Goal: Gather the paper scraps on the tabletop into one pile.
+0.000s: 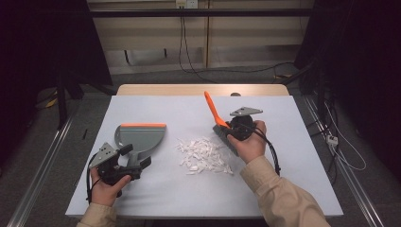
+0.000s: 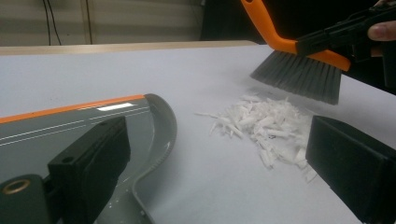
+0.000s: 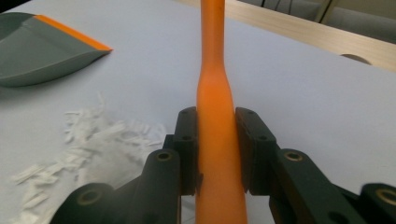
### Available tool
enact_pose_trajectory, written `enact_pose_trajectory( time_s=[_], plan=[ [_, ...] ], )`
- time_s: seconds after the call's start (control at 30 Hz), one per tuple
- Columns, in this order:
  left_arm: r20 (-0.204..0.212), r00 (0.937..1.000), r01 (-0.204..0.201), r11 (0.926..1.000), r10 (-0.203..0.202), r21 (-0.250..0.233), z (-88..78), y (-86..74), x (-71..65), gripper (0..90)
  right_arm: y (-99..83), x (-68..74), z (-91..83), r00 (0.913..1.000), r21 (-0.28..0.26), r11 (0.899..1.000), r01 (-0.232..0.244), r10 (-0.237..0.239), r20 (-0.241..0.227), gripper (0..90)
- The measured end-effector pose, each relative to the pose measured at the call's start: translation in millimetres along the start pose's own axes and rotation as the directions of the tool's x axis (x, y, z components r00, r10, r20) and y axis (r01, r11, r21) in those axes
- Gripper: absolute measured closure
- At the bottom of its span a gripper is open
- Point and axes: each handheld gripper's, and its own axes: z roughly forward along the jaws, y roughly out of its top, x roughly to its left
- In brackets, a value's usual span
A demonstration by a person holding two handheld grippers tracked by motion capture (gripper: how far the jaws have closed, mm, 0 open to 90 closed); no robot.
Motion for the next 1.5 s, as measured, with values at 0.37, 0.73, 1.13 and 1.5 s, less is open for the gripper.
enact_pose_trajectory(
  time_s=[0.37,0.73,1.13,1.5],
  plan=[
    [-0.001,1.0000,0.004,1.0000,-0.004,0.006,1.0,-1.2,1.0,6.3,-7.0,6.1,24.3,0.9971,0.017,0.997,0.073,-0.073,0.021,71.5],
    [-0.003,1.0000,0.003,1.0000,-0.003,0.005,0.9,-0.7,0.1,6.3,8.6,15.5,-0.2,0.9950,-0.048,0.995,0.083,-0.086,-0.051,71.6],
    [-0.004,1.0000,0.000,1.0000,0.000,0.005,1.0,-0.8,-0.1,6.4,26.5,60.3,-9.0,0.9871,-0.121,0.993,-0.016,-0.004,-0.160,71.6],
    [-0.008,1.0000,-0.002,1.0000,0.002,0.001,-2.0,-0.8,1.0,6.4,2.1,111.2,8.2,0.9365,-0.079,0.992,-0.095,0.062,-0.345,71.7]
  ],
)
